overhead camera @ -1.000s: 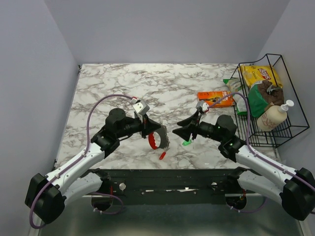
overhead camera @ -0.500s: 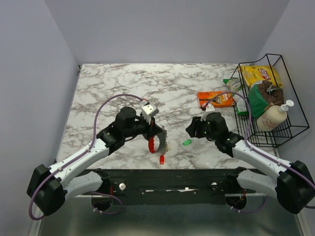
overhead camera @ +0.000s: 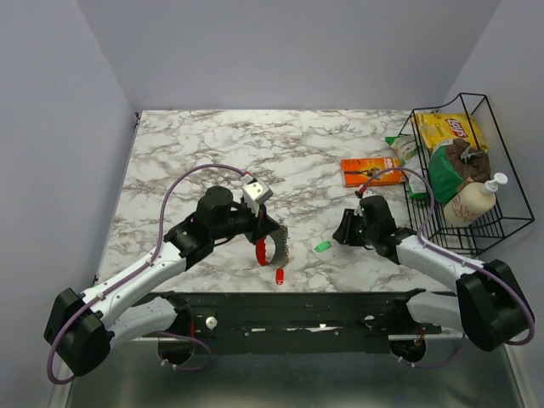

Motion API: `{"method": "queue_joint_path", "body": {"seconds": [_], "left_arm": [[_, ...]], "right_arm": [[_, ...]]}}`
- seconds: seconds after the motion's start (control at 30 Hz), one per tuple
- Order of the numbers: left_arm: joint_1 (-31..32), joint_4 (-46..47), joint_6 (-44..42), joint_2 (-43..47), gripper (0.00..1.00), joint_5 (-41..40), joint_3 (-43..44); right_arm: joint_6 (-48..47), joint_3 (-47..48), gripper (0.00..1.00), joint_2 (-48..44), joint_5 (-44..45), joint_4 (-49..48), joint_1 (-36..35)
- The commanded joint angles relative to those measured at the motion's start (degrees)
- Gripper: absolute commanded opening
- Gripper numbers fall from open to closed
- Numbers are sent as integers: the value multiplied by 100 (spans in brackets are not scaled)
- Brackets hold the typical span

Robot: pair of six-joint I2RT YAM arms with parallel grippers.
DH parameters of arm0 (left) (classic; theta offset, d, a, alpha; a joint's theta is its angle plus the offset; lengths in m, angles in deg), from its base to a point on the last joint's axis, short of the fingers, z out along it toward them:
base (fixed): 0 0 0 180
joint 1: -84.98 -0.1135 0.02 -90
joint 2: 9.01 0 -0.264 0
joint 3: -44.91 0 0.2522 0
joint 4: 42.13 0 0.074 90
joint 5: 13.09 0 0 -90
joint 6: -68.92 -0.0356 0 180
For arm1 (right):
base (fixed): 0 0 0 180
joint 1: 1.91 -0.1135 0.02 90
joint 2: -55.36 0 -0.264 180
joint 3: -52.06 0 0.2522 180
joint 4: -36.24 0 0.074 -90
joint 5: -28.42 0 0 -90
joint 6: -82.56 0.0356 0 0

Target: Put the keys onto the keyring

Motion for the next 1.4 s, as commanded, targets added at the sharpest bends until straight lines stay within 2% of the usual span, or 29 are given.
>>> {"method": "queue_joint_path", "body": {"seconds": [0.0, 0.27, 0.4, 0.5, 0.53, 0.6, 0.77, 0.9, 1.3, 1.37], "left_arm": [[36, 158, -30, 192, 0, 141, -31], [36, 150, -30, 158, 0, 150, -40], [36, 150, -30, 140, 0, 141, -23], [36, 132, -30, 157, 0, 97, 4], [36, 123, -30, 166, 0, 97, 13], [36, 71, -22, 192, 0, 89, 30], [62, -105, -30, 245, 0, 45, 100], [115, -342, -83, 245, 0, -69, 215], [325, -1212, -452, 228, 0, -377, 680], [361, -1414, -522, 193, 0, -421, 812]], "right_arm": [[241, 101, 43, 403, -710, 47, 71], [347, -5, 43, 597, -1036, -164, 71], [356, -31, 36, 685, -1159, -235, 71], [373, -23, 24, 772, -1229, -235, 71], [373, -23, 13, 773, -1247, -235, 71], [365, -40, 1, 764, -1238, -437, 71], [303, -110, 1, 519, -1282, -542, 63], [181, -146, 0, -51, -1300, -569, 63], [-890, 171, 0, -738, -2292, -296, 63], [-1093, 276, 1, -844, -2485, -16, 63]]}}
